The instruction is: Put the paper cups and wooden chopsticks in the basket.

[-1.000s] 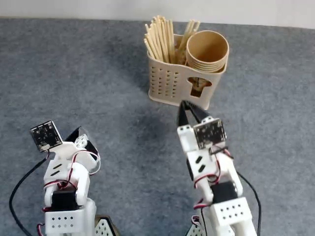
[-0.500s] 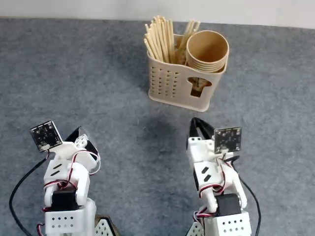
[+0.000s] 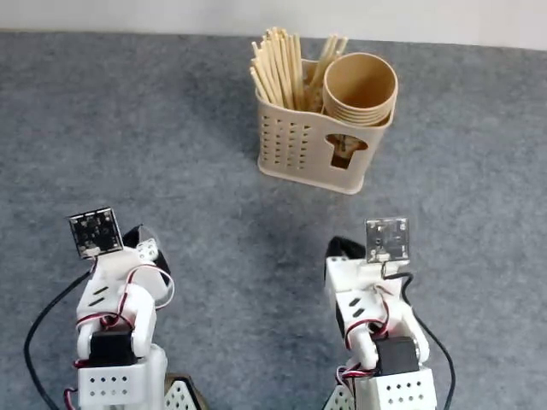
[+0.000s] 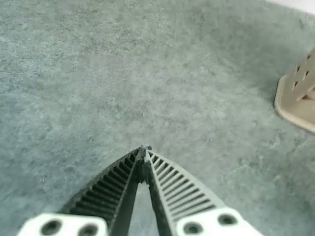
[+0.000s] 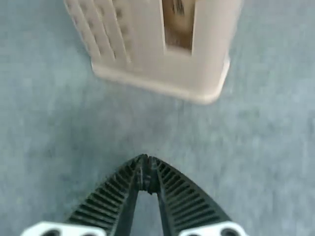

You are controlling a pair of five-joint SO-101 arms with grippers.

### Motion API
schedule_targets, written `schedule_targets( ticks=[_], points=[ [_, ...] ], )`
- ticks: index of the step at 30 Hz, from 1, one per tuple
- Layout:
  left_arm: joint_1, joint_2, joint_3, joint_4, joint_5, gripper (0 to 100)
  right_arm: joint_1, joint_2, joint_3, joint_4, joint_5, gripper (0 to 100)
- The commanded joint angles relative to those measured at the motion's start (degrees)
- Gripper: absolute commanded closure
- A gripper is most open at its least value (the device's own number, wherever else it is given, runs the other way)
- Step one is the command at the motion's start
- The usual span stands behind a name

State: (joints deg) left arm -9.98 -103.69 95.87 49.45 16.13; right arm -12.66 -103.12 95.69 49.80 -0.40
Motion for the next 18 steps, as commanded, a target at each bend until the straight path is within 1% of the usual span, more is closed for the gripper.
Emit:
schedule_targets(
  ticks=[1, 6, 9, 12, 18],
  points=[
    [1.01, -0.13, 1.27, 4.04, -3.69, 100, 0.48, 0.13, 7.69, 6.73, -0.35, 98.8],
    [0.57, -0.13, 1.27, 16.18, -10.99, 100, 0.57, 0.04, 7.69, 19.3, -0.09, 98.8],
    [0.57, -0.57, 1.27, 21.89, -15.74, 100, 0.57, -1.19, 7.69, 20.62, -0.09, 98.8],
    [0.48, -0.57, 1.27, 25.14, -19.25, 100, 0.57, -2.15, 7.69, 20.7, -0.09, 98.8],
    [0.57, -0.57, 1.27, 25.85, -19.96, 100, 0.57, -2.15, 7.69, 20.7, -0.09, 98.8]
  ],
)
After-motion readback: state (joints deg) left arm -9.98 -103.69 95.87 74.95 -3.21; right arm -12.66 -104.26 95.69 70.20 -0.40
